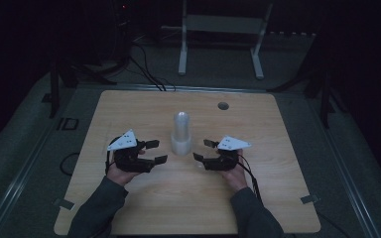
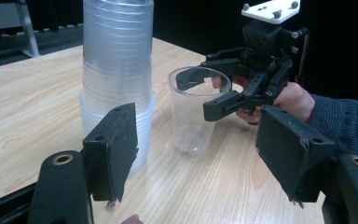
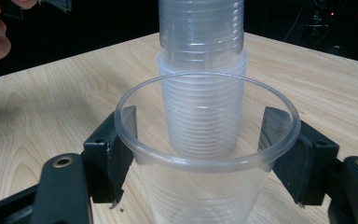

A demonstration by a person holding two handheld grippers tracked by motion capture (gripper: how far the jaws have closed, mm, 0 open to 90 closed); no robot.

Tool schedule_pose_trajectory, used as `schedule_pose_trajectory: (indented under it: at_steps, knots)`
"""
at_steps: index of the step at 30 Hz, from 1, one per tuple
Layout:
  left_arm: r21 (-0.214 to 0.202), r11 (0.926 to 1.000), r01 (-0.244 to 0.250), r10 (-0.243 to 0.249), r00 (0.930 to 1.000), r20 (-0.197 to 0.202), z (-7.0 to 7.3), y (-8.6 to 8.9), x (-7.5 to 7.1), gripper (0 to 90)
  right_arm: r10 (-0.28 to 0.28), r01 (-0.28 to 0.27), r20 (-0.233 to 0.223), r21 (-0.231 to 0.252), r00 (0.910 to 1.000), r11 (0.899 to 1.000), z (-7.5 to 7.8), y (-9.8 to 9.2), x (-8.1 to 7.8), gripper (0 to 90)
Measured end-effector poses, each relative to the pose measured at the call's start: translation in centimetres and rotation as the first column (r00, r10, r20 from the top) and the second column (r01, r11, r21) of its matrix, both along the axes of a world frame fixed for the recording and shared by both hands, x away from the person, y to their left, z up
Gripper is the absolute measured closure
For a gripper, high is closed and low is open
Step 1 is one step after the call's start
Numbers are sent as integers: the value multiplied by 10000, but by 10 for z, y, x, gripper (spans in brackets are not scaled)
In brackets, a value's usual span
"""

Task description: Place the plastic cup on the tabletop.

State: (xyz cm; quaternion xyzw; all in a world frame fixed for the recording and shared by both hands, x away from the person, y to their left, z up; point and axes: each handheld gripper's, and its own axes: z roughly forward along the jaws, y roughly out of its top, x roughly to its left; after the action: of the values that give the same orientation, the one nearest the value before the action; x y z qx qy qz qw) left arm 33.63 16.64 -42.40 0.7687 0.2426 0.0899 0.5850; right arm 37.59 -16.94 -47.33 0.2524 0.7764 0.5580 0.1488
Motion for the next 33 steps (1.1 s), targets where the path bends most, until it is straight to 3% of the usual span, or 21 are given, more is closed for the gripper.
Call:
schedule_pose_trajectory:
  at_steps: [22,33]
  knots:
    - [-1,10000,-25,25,10000,-34,-1,0,0,293,73,-76,-147,-250,9999,9997,-4,-2,-3,263]
    - [-9,10000,-42,42,10000,-44,0,1,0,293,73,-100,-491,-542,9988,9985,-9,-3,-5,173]
